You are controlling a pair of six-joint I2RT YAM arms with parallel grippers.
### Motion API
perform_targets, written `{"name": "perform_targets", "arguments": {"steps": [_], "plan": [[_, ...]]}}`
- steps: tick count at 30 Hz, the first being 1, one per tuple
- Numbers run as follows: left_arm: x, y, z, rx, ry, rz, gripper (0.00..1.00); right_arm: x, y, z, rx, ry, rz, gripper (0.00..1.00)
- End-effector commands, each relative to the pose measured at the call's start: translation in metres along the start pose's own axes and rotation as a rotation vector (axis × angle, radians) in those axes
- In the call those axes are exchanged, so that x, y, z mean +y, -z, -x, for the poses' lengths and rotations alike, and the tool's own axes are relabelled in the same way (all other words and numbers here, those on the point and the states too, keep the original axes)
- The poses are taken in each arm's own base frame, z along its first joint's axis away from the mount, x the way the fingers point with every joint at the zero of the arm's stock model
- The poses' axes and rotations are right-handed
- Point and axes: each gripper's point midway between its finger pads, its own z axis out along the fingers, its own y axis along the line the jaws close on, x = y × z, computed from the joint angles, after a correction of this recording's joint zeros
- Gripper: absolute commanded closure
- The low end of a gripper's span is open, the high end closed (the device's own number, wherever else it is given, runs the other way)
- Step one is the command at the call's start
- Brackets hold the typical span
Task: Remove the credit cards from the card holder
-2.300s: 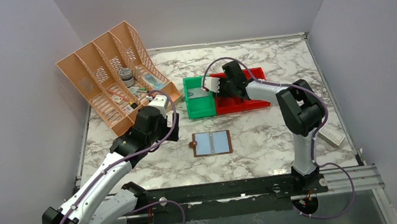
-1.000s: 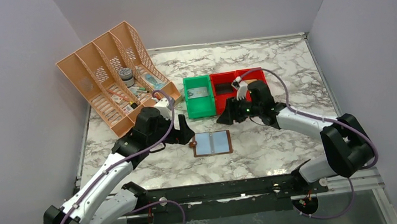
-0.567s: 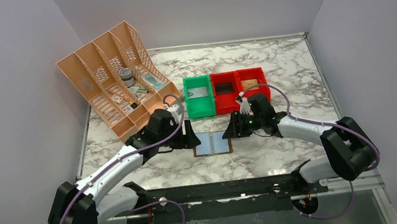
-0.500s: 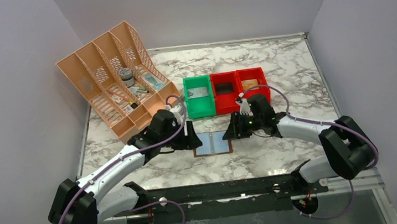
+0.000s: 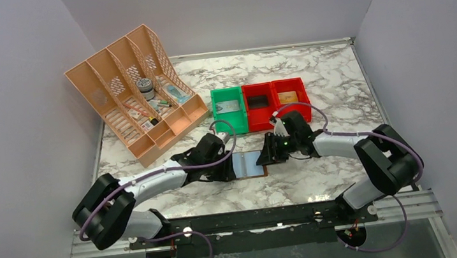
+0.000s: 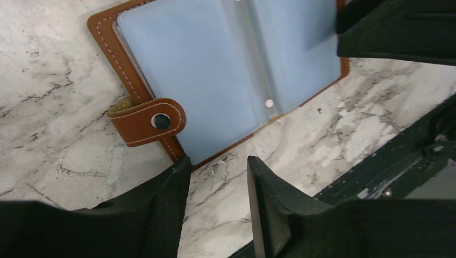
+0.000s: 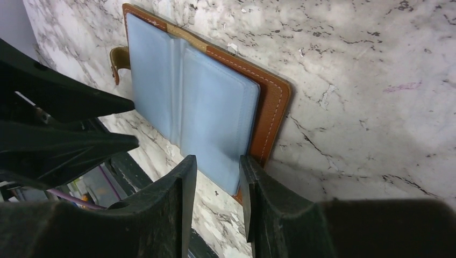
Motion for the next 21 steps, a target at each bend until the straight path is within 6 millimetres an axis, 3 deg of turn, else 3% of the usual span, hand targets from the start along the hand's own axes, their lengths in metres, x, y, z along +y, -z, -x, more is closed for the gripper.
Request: {"name": "perform_targets", "arguments": {"steps": [1,6,12,21], "plan": [[0.005,-0.013,0.01,-0.034,-0.048,0.066,0.56,-0.004,-0.007,-0.002,0.015,-0.002,-0.007,0.64],[0.005,-0.024,0.003,-0.008,-0.07,0.077,0.68,-0.01,-0.011,-0.004,0.018,-0.024,-0.023,0.64],[0.0,-0.027,0.002,-0.012,-0.083,0.065,0.75,0.017,-0.015,-0.008,0.052,-0.062,0.155,0.65],[0.002,-0.027,-0.003,-0.005,-0.085,0.072,0.77,0.039,-0.014,0.006,0.014,-0.095,0.252,0.7]]}}
